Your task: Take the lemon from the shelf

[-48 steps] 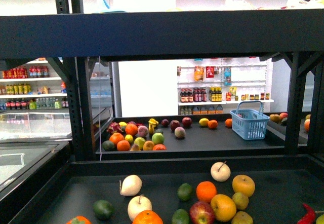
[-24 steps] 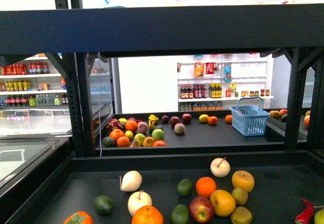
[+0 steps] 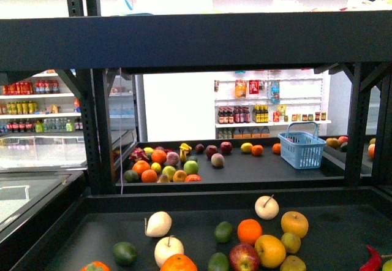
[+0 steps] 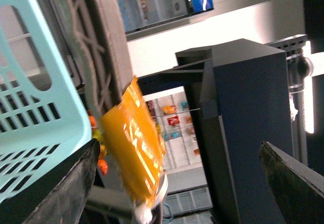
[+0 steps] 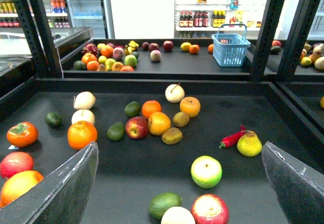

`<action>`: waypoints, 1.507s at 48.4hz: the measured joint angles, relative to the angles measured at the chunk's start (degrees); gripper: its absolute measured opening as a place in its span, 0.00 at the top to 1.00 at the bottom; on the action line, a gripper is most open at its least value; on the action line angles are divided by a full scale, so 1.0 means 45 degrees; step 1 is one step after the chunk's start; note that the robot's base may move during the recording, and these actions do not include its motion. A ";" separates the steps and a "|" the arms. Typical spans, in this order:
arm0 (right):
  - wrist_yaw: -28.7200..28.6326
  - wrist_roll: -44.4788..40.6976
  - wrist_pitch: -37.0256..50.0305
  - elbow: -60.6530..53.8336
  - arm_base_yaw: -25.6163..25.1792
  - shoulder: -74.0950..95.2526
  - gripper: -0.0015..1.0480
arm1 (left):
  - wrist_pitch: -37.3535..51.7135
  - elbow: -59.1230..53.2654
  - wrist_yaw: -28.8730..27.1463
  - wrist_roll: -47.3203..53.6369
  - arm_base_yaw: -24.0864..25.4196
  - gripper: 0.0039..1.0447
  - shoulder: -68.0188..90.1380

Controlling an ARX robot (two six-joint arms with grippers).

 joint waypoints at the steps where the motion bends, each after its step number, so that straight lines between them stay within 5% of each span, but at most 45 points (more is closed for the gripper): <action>1: -0.0005 0.0000 0.0000 0.0000 0.0000 0.0000 0.07 | -0.0408 -0.0151 0.0010 0.0296 0.0000 0.07 -0.0272; 10: 0.0000 0.0000 0.0000 0.0000 0.0005 0.0000 0.07 | -0.6067 -0.1253 -0.0277 0.4891 -0.0549 0.07 -0.4070; 20: 0.0000 0.0000 0.0000 0.0000 0.0005 0.0000 0.07 | -1.0559 -0.2220 -0.1894 1.1740 -0.3147 0.07 -0.9287; 29: -0.0005 0.0000 0.0000 0.0000 0.0000 0.0000 0.07 | -1.1234 -0.3803 -0.4731 1.4445 -0.6139 0.07 -1.2041; 33: -0.0005 0.0000 0.0000 0.0000 0.0000 0.0000 0.07 | -1.1040 -0.4809 -0.6781 1.5086 -0.8301 0.08 -1.3372; 41: 0.0000 0.0000 0.0000 0.0000 0.0005 0.0000 0.07 | -0.9850 -0.8175 -0.9292 1.6577 -1.1298 0.42 -1.6300; 53: 0.0000 0.0000 0.0000 0.0000 0.0005 0.0000 0.07 | -0.9845 -1.0686 -0.7601 1.6786 -0.9816 0.98 -1.8671; 59: 0.0000 0.0000 0.0000 0.0000 0.0000 0.0000 0.07 | -1.0025 -1.1132 -0.6994 1.6849 -0.9175 0.98 -1.9249; 64: 0.0000 0.0000 0.0000 0.0000 0.0000 0.0000 0.07 | -1.0263 -1.1443 -0.5527 1.6864 -0.7587 0.98 -1.9812; 70: -0.0005 0.0000 0.0000 0.0000 0.0000 0.0000 0.07 | -1.0486 -1.1701 -0.5367 1.6869 -0.7509 0.98 -2.0298; 73: -0.0005 0.0000 0.0000 0.0000 0.0000 0.0000 0.07 | -1.2104 -1.1822 -0.5357 1.6874 -0.7499 0.98 -2.1736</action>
